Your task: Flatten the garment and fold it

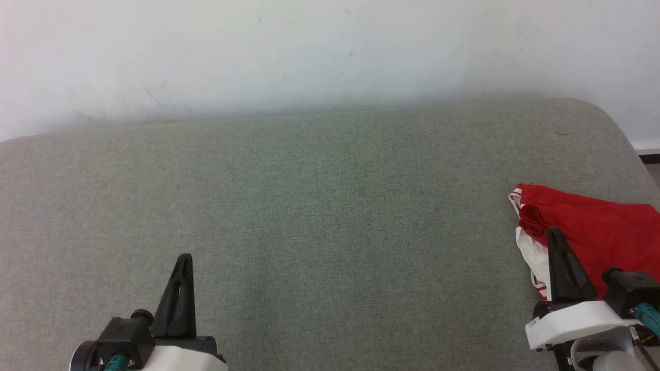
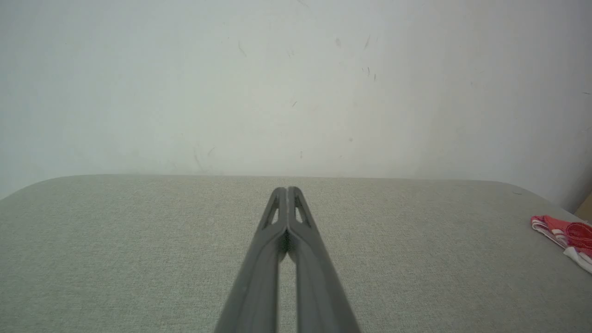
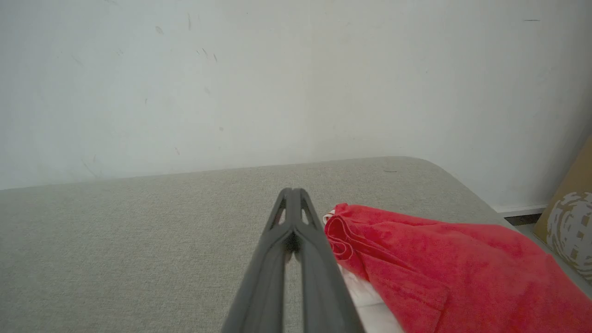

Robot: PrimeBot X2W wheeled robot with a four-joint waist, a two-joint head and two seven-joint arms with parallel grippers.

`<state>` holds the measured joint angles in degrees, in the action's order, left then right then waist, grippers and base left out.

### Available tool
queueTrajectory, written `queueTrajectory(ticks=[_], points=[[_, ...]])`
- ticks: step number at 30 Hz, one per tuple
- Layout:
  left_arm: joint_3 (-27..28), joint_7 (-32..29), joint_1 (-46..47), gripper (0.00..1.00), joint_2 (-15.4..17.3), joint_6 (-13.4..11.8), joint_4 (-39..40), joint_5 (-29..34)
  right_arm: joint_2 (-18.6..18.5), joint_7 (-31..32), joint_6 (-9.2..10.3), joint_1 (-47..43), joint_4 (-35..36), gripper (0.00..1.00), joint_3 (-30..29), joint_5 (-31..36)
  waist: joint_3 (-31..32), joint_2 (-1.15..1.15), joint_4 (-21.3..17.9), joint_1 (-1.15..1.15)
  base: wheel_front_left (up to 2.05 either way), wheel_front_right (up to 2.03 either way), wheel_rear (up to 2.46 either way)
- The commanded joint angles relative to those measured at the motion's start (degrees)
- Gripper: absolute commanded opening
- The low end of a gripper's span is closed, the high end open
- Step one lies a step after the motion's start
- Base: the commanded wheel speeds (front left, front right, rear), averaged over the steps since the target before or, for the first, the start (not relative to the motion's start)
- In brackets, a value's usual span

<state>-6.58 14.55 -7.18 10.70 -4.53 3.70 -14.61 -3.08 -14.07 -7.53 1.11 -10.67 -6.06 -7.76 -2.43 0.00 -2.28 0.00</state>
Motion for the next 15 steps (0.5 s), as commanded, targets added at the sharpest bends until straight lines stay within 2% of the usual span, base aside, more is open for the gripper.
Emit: queueTrajectory(ticks=[1,15], points=[[0.2,-0.3,0.2,0.00,-0.2,0.1,-0.1,0.4,0.0,0.3,0.00,0.0,0.3,0.00,0.1,0.2,0.0,0.00,0.0,0.00,0.00,0.00,0.00],[0.9,-2.0,1.0,0.00,-1.1,0.6,-0.5,2.0,0.0,1.9,0.01,-0.2,1.5,0.00,0.8,1.1,0.3,0.00,0.3,0.00,0.00,0.00,0.00]])
